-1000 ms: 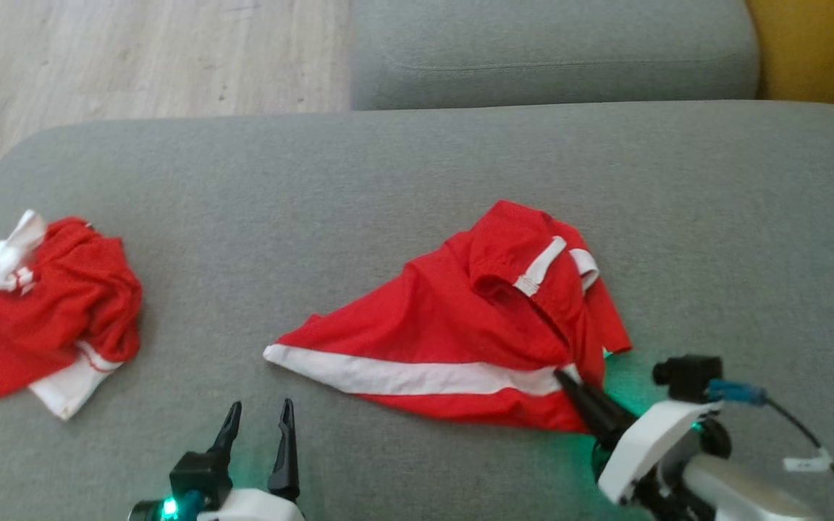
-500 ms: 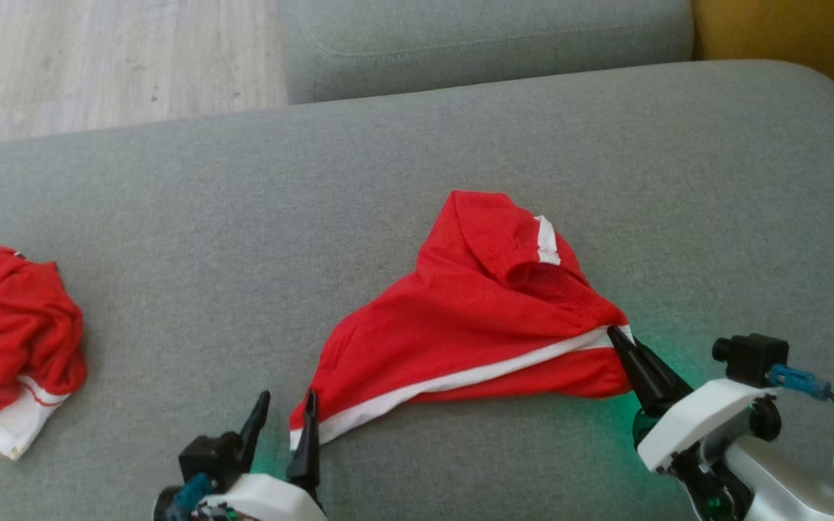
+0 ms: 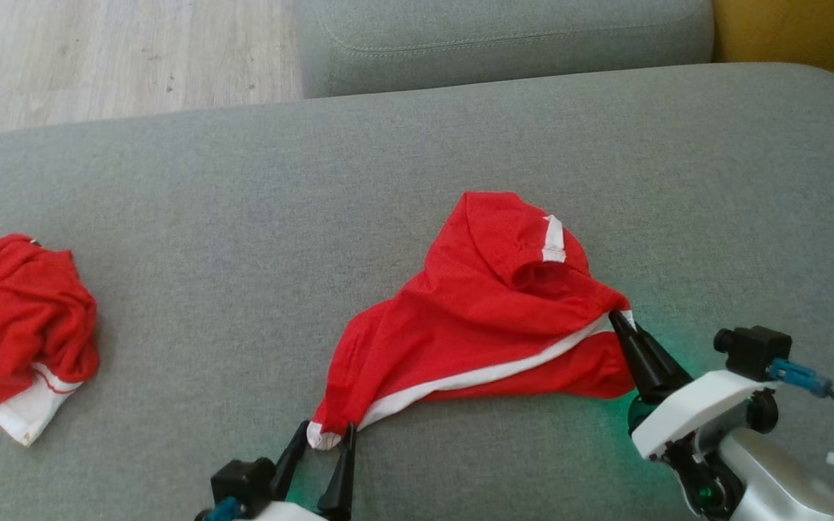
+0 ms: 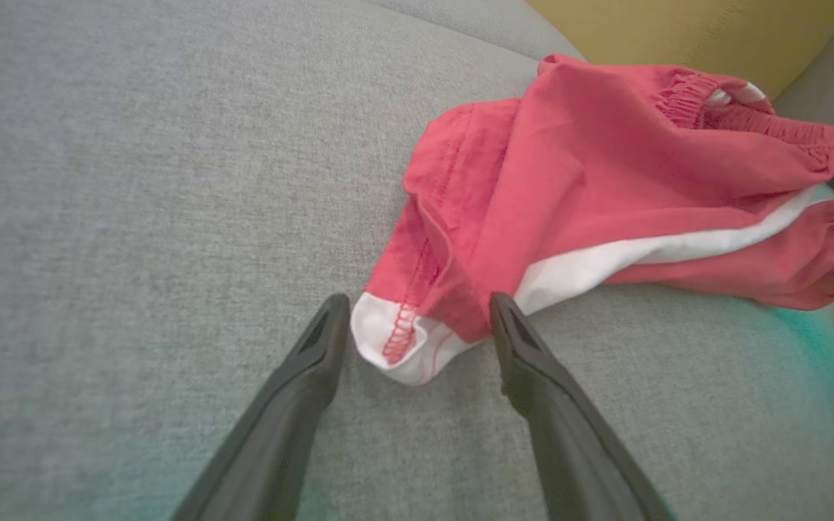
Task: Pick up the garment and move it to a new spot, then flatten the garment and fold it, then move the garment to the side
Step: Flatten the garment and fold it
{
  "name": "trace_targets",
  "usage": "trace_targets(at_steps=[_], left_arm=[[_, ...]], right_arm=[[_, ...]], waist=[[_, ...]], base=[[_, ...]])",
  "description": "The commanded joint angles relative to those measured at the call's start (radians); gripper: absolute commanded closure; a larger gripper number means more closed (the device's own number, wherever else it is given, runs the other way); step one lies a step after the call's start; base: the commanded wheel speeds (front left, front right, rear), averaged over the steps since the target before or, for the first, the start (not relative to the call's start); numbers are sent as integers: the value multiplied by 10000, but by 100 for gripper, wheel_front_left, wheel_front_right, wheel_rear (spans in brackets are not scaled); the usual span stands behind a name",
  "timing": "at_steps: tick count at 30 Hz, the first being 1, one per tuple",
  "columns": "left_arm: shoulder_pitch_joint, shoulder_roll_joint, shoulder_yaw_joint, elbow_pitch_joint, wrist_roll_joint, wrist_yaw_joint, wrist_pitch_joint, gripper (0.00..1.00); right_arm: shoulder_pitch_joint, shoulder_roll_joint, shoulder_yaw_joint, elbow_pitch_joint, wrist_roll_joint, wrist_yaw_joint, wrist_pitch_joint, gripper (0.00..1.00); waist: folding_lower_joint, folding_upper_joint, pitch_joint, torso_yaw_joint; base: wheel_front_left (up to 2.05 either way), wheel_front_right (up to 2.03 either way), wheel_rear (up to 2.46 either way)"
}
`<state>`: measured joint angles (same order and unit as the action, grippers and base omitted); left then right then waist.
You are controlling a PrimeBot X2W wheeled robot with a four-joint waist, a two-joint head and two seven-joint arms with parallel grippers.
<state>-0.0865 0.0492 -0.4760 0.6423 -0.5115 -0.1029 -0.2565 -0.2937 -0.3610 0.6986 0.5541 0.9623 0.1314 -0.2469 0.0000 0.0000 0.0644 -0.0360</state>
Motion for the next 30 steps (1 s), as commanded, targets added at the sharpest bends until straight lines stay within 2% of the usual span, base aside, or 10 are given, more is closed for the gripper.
trace_targets(at_steps=[1, 7, 9, 11, 12, 13, 14, 15, 24, 30], left_arm=[[-185, 11, 216, -108, -38, 16, -53, 0], [-243, 11, 256, 9, 12, 169, -53, 0], [-229, 11, 292, -13, 6, 171, -53, 49], [-203, 11, 331, -15, 6, 183, -53, 71], [-185, 11, 361, -18, 6, 183, -53, 78], [-165, 11, 393, -29, 16, 184, -53, 79], [-140, 11, 412, -34, 34, 180, -53, 93], [-111, 11, 427, -28, 53, 171, -53, 100], [-179, 10, 1241, -920, 278, 59, -53, 100], [-1525, 209, 1673, -1796, 343, -184, -53, 100]], right_arm=[[93, -53, -24, -207, -135, -7, -148, 100], [127, -14, -66, -225, -236, -7, -148, 100], [155, -12, -80, -220, -250, -7, -148, 100], [193, -6, -103, -217, -249, -7, -148, 100], [213, -3, -109, -213, -248, -7, -148, 100], [231, 0, -118, -212, -243, -7, -148, 100], [250, 9, -132, -209, -239, -7, -148, 100], [269, 20, -144, -205, -235, -7, -148, 100], [260, 215, -571, -664, -316, -7, -149, 100], [-320, 191, -1156, -1957, -311, -7, -149, 100]], waist=[[0, 0, -6, 1], [0, 0, -41, -32], [0, 0, -73, -32], [0, 0, -105, -20], [0, 0, -124, -12], [0, 0, -139, 2], [0, 0, -165, 25], [0, 0, -192, 46], [0, 0, -635, 175], [0, 0, -1059, 184]], base=[[0, 0, 0], [0, 0, 0], [0, 0, 0], [0, 0, 0], [0, 0, 0], [0, 0, 0], [0, 0, 0], [0, 0, 0], [0, 0, 0], [0, 0, 0]])
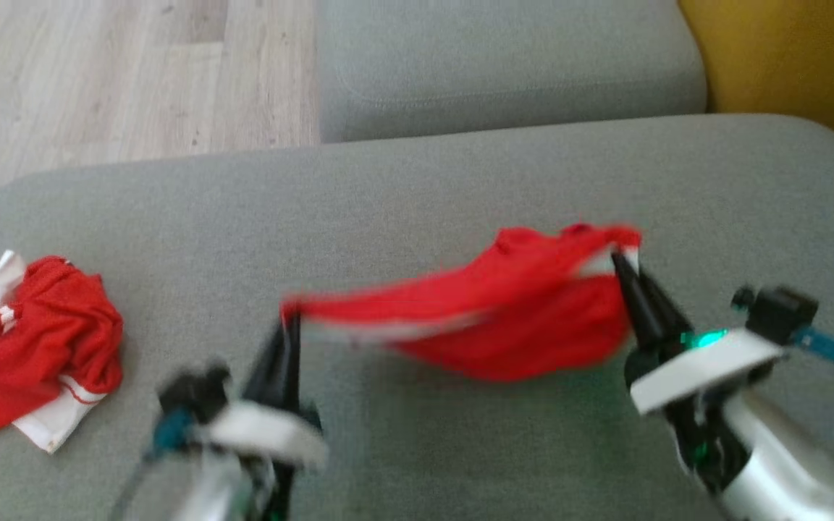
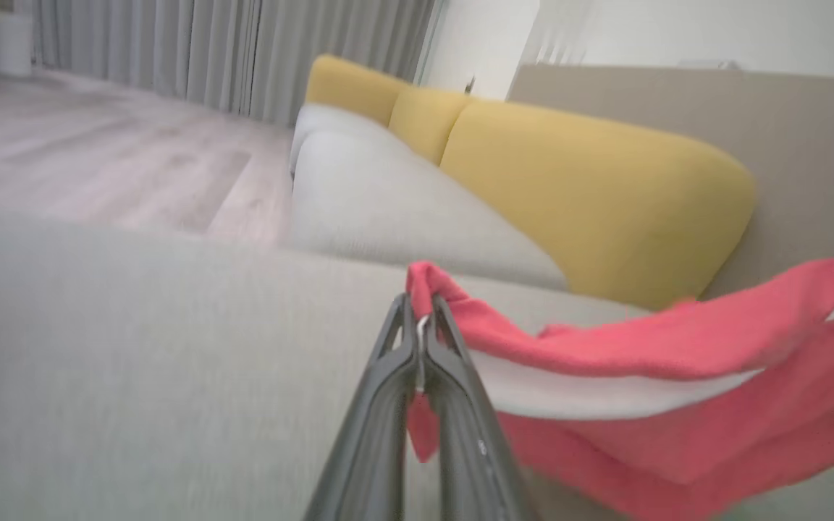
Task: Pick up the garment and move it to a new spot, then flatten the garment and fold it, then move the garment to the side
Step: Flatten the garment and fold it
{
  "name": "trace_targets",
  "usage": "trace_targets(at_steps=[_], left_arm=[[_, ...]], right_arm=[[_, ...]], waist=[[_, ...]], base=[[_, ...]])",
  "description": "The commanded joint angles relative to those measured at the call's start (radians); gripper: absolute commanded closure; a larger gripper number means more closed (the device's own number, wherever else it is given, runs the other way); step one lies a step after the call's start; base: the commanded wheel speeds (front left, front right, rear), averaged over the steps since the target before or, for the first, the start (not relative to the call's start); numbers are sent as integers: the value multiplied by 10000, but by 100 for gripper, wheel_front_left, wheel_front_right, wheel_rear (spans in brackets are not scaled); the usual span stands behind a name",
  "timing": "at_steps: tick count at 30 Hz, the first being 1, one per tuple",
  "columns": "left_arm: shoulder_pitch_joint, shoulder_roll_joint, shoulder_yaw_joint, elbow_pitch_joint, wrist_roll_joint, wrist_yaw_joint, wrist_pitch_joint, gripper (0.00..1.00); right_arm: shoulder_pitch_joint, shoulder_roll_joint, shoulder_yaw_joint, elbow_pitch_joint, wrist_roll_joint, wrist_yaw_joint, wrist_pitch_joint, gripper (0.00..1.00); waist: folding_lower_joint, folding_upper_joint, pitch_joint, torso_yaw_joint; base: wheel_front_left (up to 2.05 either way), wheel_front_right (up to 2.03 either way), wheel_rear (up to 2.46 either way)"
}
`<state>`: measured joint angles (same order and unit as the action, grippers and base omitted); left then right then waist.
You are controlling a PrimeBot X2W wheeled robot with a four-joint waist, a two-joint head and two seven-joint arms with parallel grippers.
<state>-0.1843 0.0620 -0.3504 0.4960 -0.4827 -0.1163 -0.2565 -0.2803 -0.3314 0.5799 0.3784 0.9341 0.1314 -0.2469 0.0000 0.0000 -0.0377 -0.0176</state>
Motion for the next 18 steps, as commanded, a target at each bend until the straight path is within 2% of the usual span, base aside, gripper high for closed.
trace_targets(at_steps=[1, 5, 8, 12, 16, 18], left_arm=[[-882, 197, 431, -437, -10, -77, -53, 100], [-2396, 865, 376, -1148, -355, -128, 470, 100], [-3454, 1447, 230, -1915, -513, -137, 1211, 100], [-4455, 1866, 350, -2836, -965, -125, 2364, 100], [-5027, 2124, 435, -3095, -983, 258, 3358, 100], [-5234, 1999, 460, -2719, -1080, 591, 3806, 100]], right_arm=[[-610, -168, -22, -446, -34, -7, -149, 100], [-1400, -574, -144, -1463, 81, -7, -149, 100], [-2043, -941, -325, -2152, 385, -7, -140, 100], [-2802, -1378, -578, -2781, 817, -7, 325, 100], [-3375, -1569, -602, -2700, 1027, -7, 1196, 100], [-3753, -1494, -423, -2113, 1071, -7, 1755, 100]], waist=[[0, 0, -108, 7], [0, 0, -321, 33], [0, 0, -419, 70], [0, 0, -374, 133], [0, 0, -80, 192], [0, 0, 249, 245]], base=[[0, 0, 0], [0, 0, 0], [0, 0, 0], [0, 0, 0], [0, 0, 0], [0, 0, 0]])
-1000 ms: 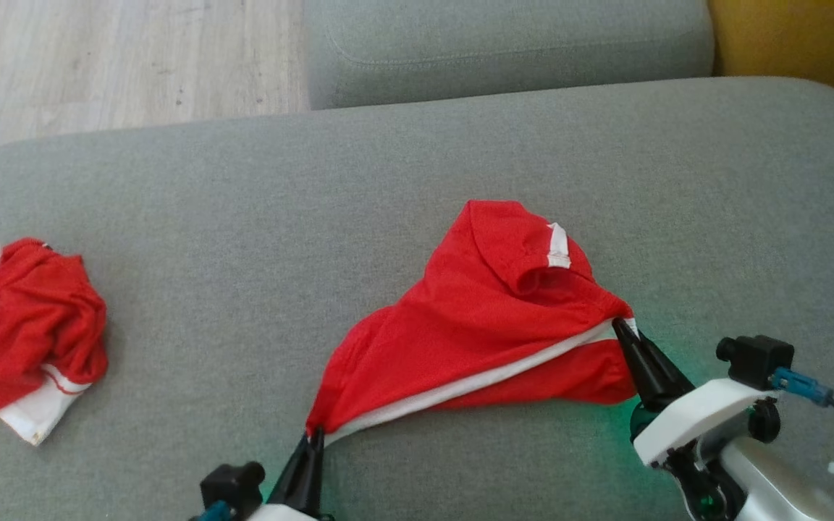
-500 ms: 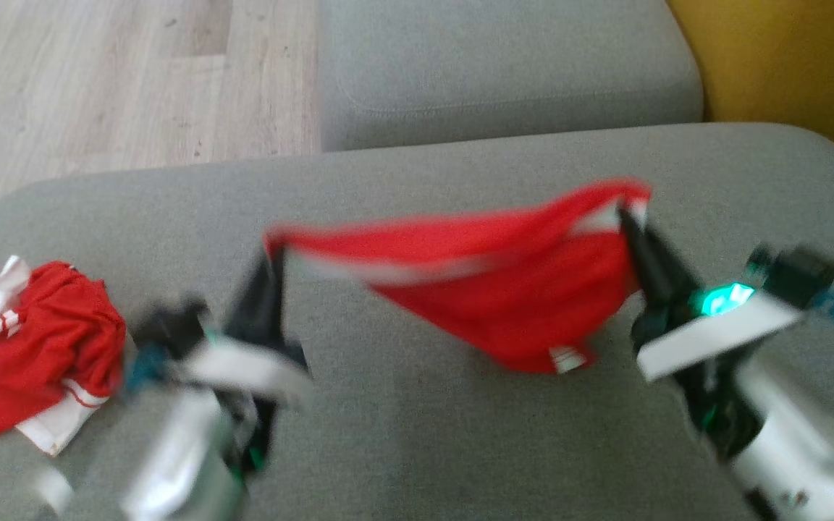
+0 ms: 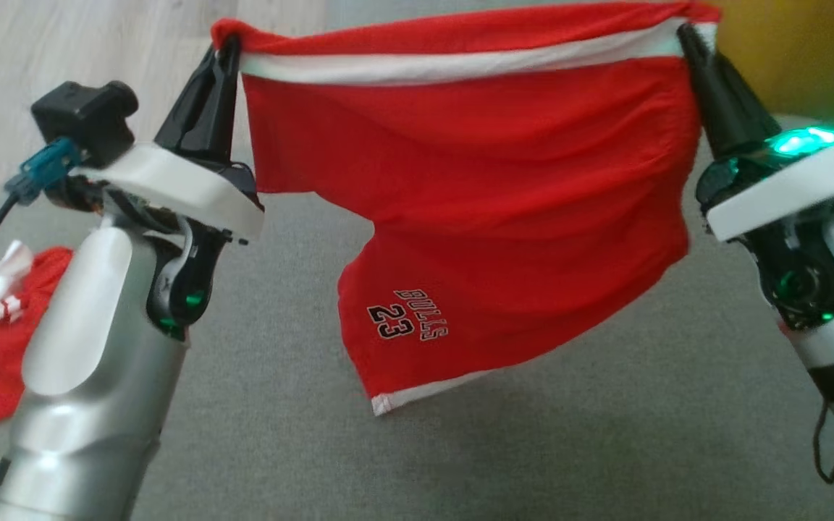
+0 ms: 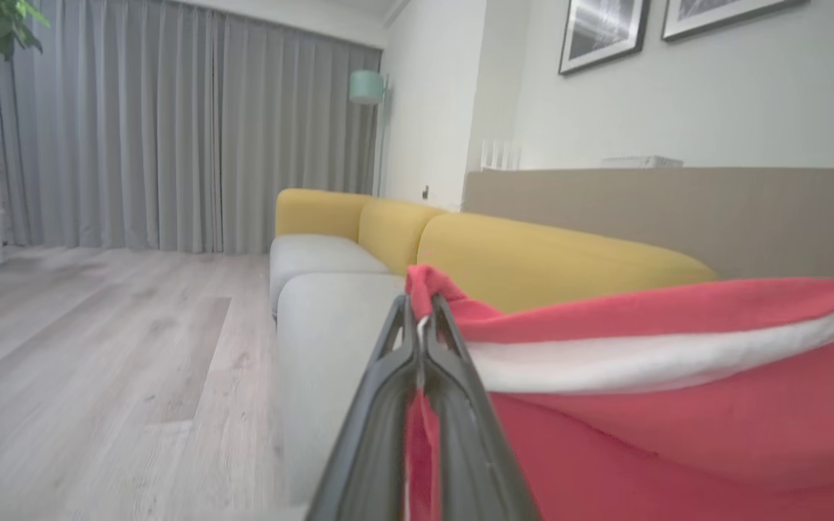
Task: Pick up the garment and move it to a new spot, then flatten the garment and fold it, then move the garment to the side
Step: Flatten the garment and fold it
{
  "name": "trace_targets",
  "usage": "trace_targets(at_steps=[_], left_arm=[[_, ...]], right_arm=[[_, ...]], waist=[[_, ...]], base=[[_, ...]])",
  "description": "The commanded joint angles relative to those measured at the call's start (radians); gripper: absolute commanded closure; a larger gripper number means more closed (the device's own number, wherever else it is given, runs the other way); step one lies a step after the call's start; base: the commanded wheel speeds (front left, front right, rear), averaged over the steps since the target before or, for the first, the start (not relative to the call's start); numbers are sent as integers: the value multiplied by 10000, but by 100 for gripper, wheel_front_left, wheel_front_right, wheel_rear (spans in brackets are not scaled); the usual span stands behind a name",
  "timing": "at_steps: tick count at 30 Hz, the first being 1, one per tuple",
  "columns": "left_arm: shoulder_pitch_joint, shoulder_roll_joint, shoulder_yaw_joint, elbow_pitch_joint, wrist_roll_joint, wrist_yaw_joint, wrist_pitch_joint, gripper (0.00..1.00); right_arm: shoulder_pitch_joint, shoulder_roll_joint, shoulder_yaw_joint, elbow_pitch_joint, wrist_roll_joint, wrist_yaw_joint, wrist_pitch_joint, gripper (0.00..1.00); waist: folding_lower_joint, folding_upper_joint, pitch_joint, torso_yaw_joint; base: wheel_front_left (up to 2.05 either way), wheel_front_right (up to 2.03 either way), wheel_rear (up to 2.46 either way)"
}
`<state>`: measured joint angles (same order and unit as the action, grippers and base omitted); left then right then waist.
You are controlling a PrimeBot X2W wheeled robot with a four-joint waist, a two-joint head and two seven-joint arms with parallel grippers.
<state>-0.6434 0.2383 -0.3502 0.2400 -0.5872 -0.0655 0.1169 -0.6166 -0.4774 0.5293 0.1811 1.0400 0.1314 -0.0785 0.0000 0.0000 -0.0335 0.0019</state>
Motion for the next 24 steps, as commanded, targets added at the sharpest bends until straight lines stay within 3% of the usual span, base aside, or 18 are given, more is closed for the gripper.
trace_targets(at_steps=[1, 5, 8, 14, 19, 24], left_arm=[[-719, 131, 498, 63, -102, 205, 134, 100], [-1480, -92, 687, 1094, 146, 685, -344, 100], [-2464, -246, 867, 1859, 536, 969, -1376, 100], [-3992, -471, 1106, 2801, 1009, 912, -3445, 100], [-3248, -890, 1313, 3083, 824, 632, -3743, 100], [-391, -1443, 1675, 3505, 665, 385, -3781, 100]], right_arm=[[-582, -6, 244, 31, -88, -7, 193, 100], [-1771, 267, 718, 960, -386, -7, 286, 100], [-3063, 384, 786, 1776, -927, -7, -477, 100], [-4903, 323, 1083, 2756, -2165, -7, -1744, 100], [-4333, 167, 1516, 2696, -2597, -7, -1823, 100], [-1723, -20, 2624, 2478, -2568, -7, -1829, 100]], waist=[[0, 0, 335, 65], [0, 0, 996, 56], [0, 0, 1399, 85], [0, 0, 1649, 227], [0, 0, 1533, 342], [0, 0, 1272, 409]], base=[[0, 0, 0], [0, 0, 0], [0, 0, 0], [0, 0, 0], [0, 0, 0], [0, 0, 0]])
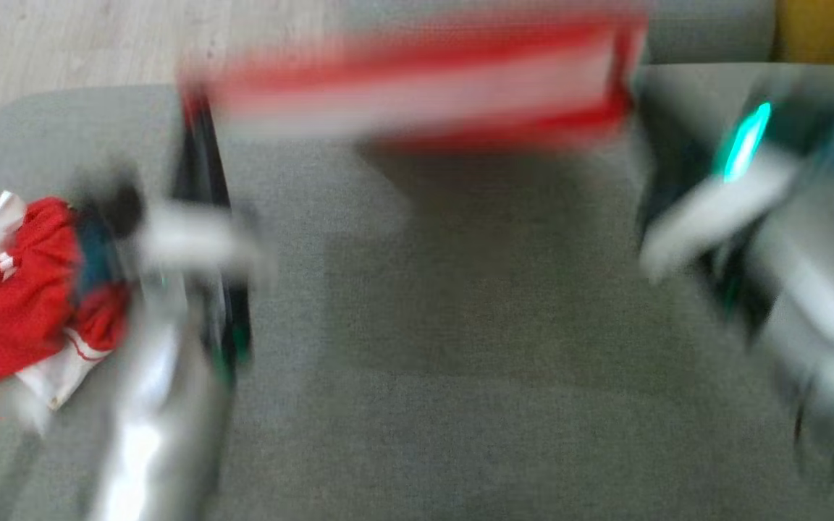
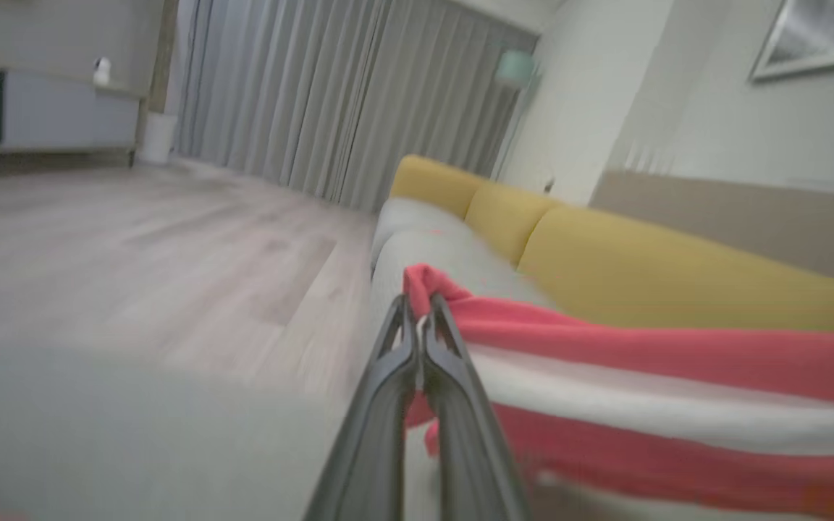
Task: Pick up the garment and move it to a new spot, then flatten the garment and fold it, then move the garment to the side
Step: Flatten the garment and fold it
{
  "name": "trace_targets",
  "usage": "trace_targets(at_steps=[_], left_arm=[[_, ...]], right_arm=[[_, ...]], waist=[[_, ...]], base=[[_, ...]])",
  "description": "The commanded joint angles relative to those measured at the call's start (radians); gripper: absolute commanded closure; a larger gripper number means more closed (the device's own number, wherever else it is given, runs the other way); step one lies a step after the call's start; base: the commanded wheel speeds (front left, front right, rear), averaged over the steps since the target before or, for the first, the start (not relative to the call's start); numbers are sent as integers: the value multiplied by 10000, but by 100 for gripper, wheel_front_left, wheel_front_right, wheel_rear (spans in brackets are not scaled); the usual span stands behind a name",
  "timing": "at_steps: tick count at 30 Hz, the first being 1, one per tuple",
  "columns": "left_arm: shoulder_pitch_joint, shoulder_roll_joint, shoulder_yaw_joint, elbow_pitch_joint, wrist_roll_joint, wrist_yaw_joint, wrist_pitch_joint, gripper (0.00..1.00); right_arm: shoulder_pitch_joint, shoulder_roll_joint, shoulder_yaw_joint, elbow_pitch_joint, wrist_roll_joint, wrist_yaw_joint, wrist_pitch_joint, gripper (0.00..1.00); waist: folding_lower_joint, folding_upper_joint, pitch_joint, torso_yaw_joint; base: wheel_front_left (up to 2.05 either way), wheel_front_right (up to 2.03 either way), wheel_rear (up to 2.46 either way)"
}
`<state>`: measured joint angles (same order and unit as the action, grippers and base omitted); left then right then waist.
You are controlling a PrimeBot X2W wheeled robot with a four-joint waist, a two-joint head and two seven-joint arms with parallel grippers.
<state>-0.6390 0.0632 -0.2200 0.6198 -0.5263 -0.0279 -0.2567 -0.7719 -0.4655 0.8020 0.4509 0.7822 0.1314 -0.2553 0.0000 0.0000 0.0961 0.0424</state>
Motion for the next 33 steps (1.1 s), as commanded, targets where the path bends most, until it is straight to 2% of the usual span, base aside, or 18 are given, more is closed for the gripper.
trace_targets(at_steps=[1, 6, 10, 15, 19, 22, 26, 33], left_arm=[[278, 215, 455, -158, 31, -27, -46, 100], [3156, -72, 670, 126, 90, -307, -49, 100], [4724, -121, 910, -94, -144, -412, -49, 100], [6077, -126, 879, -782, -467, -363, -50, 100], [6490, -127, 802, -1283, -15, -393, -50, 100], [6157, -128, 711, -1508, 387, -491, -50, 100], [4677, -28, 249, -1101, 741, -747, 28, 100], [914, 240, -439, 77, 758, -964, 1571, 100]], right_arm=[[398, -139, 80, -248, 118, -7, -61, 100], [2881, -155, 656, -576, 751, -7, -63, 100], [4460, -163, 487, -968, 1173, -7, -63, 100], [5970, -244, 352, -1636, 1483, -7, -64, 100], [6509, -360, 307, -2095, 1729, -7, -64, 100], [6453, -229, 71, -2284, 2074, -7, -64, 100], [5944, 130, -142, -2342, 3040, -7, -64, 100], [4209, 607, -551, -2053, 4158, -7, -61, 100]], waist=[[0, 0, -71, -20], [0, 0, -407, -53], [0, 0, -847, -81], [0, 0, -1209, -146], [0, 0, -1296, -228], [0, 0, -1206, -321], [0, 0, -904, -446], [0, 0, 355, -970]], base=[[0, 0, 0], [0, 0, 0], [0, 0, 0], [0, 0, 0], [0, 0, 0], [0, 0, 0], [0, 0, 0], [0, 0, 0]])
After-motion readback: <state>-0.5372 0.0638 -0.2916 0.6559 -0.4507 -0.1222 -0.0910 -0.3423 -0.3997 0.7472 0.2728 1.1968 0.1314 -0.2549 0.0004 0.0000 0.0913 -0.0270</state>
